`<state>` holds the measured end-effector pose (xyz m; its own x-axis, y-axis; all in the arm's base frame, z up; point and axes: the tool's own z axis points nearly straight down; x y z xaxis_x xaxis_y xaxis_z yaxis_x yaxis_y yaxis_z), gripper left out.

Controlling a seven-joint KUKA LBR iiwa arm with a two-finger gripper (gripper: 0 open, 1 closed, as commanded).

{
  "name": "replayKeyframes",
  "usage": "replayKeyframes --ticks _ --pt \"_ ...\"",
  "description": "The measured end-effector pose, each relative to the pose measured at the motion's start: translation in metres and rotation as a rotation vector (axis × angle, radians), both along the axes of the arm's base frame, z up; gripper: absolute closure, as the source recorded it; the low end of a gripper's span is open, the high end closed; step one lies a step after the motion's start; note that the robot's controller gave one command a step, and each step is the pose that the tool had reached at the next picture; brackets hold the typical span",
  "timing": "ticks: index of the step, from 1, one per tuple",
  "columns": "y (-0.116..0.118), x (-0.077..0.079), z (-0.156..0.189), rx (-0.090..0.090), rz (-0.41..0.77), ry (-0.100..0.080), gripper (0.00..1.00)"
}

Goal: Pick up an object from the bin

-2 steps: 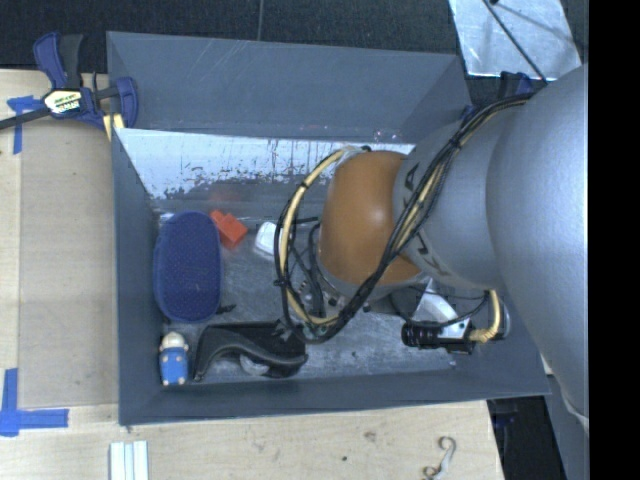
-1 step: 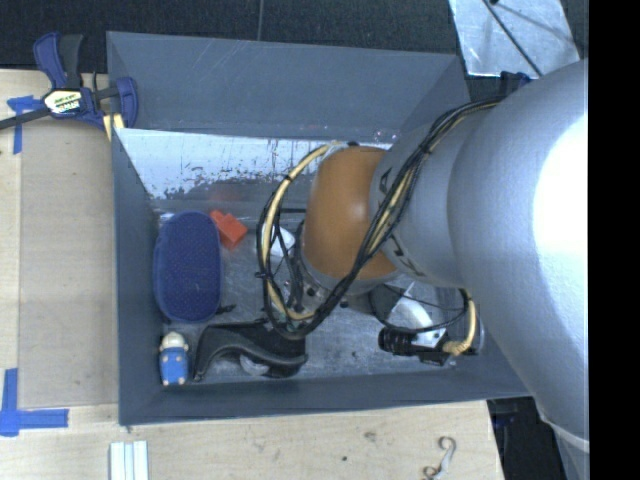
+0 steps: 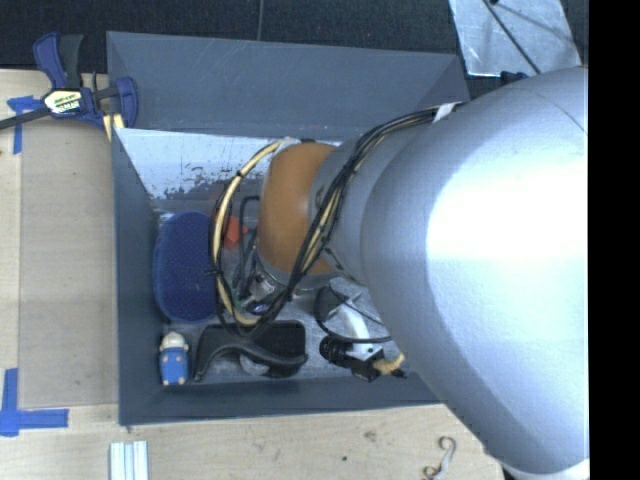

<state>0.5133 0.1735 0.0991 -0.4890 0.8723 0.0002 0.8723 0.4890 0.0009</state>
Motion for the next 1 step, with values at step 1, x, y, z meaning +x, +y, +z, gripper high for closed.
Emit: replayKeyframes --ticks 1 --pt "0.0229 -0.0272 0.0577 0.0 0.305 -0.004 1.0"
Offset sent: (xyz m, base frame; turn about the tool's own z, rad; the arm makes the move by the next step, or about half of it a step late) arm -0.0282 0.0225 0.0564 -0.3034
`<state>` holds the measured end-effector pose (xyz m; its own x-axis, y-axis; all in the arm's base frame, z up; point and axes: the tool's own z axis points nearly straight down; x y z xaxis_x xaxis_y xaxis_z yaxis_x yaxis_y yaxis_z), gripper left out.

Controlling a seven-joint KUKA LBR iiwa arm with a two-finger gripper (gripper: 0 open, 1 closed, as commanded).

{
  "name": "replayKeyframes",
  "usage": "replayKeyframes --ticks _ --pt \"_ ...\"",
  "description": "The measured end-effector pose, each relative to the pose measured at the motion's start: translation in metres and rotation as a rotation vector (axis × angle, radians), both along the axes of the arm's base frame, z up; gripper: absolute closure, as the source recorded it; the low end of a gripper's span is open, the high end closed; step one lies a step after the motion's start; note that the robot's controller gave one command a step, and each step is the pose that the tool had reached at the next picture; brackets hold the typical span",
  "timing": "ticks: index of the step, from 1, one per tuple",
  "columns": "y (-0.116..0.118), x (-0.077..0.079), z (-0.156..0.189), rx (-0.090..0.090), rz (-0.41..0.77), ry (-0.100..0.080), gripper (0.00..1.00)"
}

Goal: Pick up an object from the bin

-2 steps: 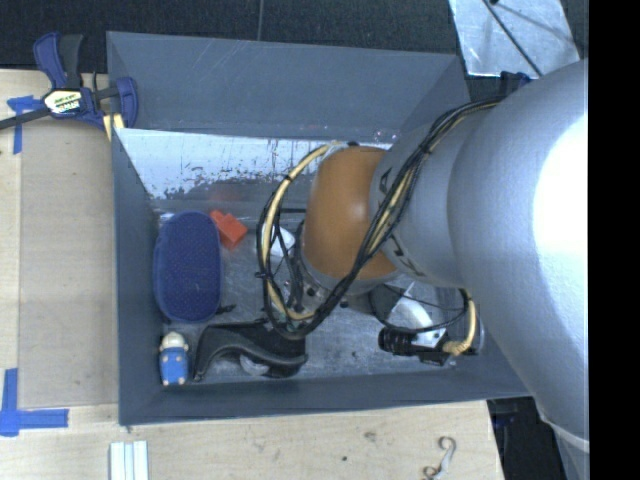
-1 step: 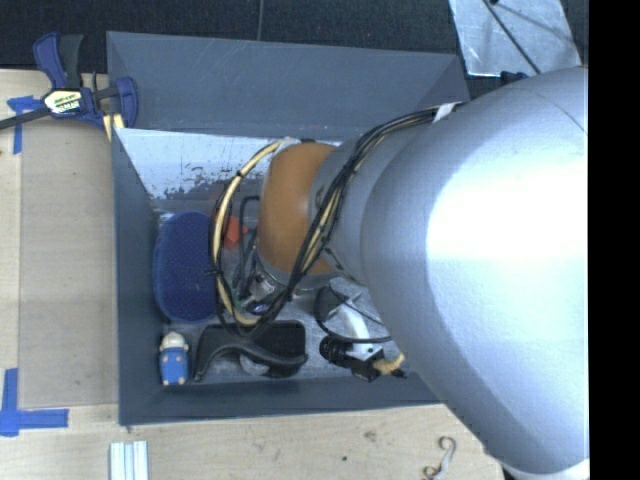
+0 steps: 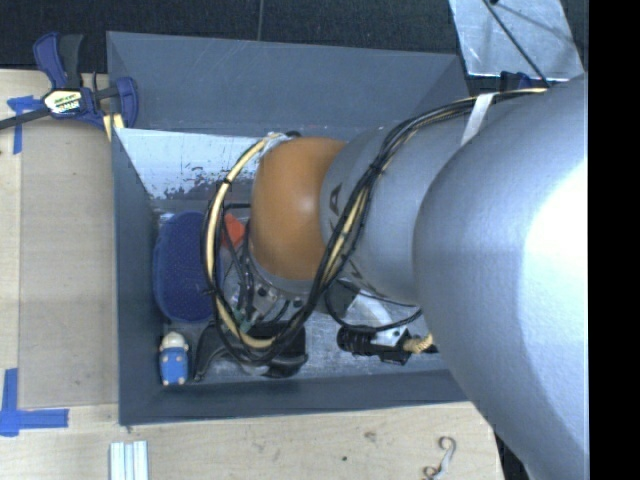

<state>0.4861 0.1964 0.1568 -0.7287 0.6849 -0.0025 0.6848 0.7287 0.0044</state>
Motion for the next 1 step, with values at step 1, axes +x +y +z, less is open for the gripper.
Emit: replayKeyframes --ticks 1 --pt "-0.0681 0.0152 -0.0339 -0.004 -0.231 0.006 1.0"
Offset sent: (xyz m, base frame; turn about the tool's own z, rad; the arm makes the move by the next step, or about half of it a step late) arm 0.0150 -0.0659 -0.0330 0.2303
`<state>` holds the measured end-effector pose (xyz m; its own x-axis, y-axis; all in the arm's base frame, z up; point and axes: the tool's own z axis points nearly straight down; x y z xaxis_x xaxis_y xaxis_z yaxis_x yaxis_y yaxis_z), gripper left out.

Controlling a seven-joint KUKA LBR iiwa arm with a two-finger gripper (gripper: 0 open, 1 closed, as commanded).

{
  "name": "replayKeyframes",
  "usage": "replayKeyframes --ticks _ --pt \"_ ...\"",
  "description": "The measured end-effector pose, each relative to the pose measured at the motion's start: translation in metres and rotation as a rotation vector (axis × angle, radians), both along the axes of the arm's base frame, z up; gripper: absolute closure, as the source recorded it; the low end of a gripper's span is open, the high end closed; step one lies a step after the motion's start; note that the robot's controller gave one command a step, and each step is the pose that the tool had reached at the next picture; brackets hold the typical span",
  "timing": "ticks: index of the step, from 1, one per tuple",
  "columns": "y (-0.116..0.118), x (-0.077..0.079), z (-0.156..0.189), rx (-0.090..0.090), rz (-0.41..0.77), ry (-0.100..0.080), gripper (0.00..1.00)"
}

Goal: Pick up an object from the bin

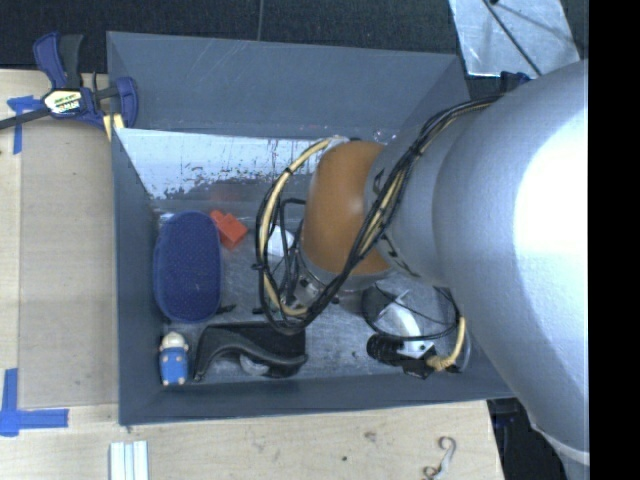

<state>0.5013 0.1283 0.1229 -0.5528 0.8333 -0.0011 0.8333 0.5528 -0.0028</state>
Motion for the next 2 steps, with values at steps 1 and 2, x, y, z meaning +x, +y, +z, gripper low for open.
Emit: replayKeyframes --ticks 1,2 --pt "0.0683 -0.0182 -0.0175 0.003 -0.227 -0.006 1.0" --pt "0.0665 -0.0182 -0.0176 0.001 -0.227 -0.005 0.0"
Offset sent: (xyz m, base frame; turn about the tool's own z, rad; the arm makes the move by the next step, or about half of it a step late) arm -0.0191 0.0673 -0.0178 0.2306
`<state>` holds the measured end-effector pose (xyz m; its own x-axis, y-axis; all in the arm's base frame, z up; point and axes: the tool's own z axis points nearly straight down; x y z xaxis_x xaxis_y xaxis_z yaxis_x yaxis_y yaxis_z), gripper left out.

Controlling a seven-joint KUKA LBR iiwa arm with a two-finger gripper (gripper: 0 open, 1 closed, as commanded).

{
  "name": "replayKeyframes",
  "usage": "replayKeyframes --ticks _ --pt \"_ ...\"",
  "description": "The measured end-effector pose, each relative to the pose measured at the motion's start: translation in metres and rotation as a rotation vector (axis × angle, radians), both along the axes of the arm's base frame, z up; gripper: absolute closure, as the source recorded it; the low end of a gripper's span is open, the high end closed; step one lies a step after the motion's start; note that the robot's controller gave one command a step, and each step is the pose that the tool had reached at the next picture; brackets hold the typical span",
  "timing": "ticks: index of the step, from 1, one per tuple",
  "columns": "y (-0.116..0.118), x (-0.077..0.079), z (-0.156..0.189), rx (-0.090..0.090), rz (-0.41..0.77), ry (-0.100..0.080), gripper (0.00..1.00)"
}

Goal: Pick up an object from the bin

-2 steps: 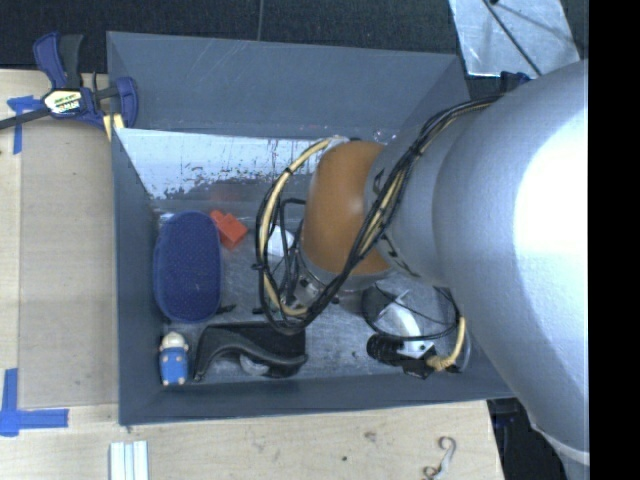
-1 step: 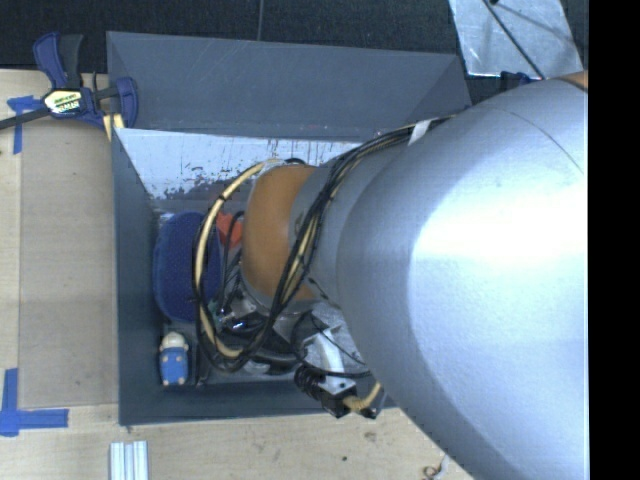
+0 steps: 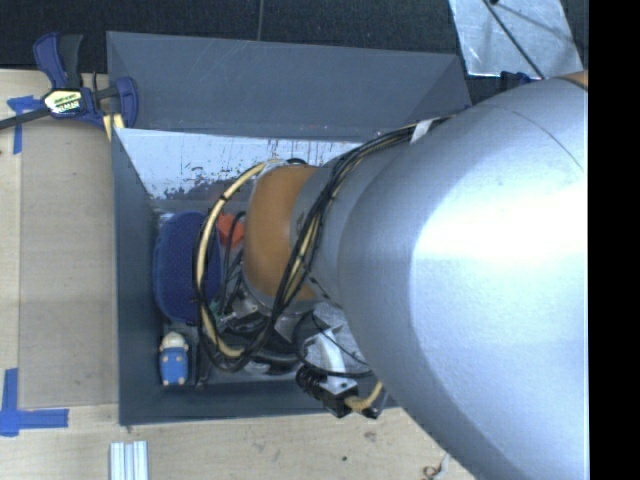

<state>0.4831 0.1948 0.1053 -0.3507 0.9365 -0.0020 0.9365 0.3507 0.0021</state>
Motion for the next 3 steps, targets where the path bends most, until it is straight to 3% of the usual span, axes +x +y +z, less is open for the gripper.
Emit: replayKeyframes --ticks 1,2,3 --pt "-0.124 0.029 -0.029 0.001 0.183 -0.013 0.0" --pt "-0.028 0.004 -0.016 -0.003 0.611 -0.015 0.0" --pt "-0.063 0.096 -0.012 -0.004 0.703 -0.005 0.0"
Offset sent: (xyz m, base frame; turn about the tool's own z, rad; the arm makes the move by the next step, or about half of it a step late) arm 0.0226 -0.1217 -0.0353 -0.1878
